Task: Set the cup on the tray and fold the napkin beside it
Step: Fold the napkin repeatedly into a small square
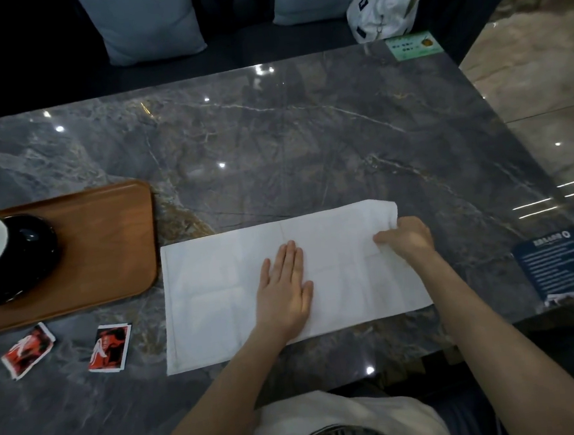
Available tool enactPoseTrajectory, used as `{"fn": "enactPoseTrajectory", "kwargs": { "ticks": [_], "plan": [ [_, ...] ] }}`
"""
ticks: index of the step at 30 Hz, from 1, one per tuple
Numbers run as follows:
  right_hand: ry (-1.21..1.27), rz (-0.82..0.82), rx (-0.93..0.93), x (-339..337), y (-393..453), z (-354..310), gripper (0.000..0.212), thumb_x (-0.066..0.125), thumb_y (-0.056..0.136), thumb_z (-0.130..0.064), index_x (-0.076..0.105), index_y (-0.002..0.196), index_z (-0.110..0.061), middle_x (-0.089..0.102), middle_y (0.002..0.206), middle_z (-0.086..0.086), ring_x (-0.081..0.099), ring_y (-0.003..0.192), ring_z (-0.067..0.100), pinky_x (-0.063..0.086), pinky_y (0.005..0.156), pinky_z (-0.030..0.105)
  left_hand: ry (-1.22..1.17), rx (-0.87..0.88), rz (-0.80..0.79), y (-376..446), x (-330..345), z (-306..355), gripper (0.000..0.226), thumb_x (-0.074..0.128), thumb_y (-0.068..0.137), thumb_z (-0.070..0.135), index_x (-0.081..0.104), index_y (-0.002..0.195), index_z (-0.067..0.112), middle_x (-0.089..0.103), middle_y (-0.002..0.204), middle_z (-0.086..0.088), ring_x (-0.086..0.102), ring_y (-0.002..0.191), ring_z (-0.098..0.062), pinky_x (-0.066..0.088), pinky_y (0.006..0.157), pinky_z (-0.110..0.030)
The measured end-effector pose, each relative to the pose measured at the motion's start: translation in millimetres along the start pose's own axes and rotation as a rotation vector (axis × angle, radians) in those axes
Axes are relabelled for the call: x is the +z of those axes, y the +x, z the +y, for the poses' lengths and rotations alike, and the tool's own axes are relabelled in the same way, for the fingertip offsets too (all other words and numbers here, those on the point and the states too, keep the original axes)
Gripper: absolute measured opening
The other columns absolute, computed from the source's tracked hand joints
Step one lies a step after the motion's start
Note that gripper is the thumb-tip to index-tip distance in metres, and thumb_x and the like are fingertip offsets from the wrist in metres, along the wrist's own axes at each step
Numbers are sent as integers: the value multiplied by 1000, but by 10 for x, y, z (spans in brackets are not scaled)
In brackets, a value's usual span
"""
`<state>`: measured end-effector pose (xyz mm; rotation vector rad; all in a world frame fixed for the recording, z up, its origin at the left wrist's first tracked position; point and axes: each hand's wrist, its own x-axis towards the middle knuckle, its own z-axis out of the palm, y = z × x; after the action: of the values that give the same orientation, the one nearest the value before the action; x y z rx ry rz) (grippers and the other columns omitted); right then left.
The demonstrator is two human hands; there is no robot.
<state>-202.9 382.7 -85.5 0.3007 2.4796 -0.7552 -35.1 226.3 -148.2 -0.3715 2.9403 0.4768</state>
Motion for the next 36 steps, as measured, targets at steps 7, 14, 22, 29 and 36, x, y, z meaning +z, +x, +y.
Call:
{"fn": "enactPoseTrajectory", "kwargs": {
  "ticks": [7,14,22,29,36],
  "plan": [
    [396,-194,-196,-259,-250,-172,25,65,80,-11,62,105,-8,68,93,7,64,74,19,50,61,26,-34,-58,-122,18,-102,29,64,-3,89,45,-4,147,18,-10,157,1,-13,143,-13,-15,112,-35],
    [416,-290,-378,-164,-642,-583,11,53,85,1,62,89,-1,53,45,1,41,29,5,33,34,14,-1164,-226,-183,-149,-705,473,57,36,96,42,13,146,32,18,150,19,22,133,1,14,108,-22],
    [342,-322,-531,280,-821,-983,5,56,86,-11,59,88,-8,61,62,7,56,46,10,41,43,20,-1193,-364,123,-303,-976,543,60,39,89,1,29,143,25,46,138,7,44,125,-10,38,103,-25],
    [-16,-317,-839,424,-673,-1395,48,48,89,-10,43,136,-14,46,138,8,36,130,21,28,105,27,-1299,-437,-3,-531,-1186,192,50,33,94,4,33,135,33,46,126,11,45,113,-8,37,102,-31],
    [-268,-697,-900,741,-741,-1875,20,58,87,-13,69,102,-4,63,94,3,54,78,4,41,62,5,-1360,-566,16,-701,-1186,-76,43,37,92,7,45,120,39,56,117,15,53,107,-6,44,92,-29]
  ]
}}
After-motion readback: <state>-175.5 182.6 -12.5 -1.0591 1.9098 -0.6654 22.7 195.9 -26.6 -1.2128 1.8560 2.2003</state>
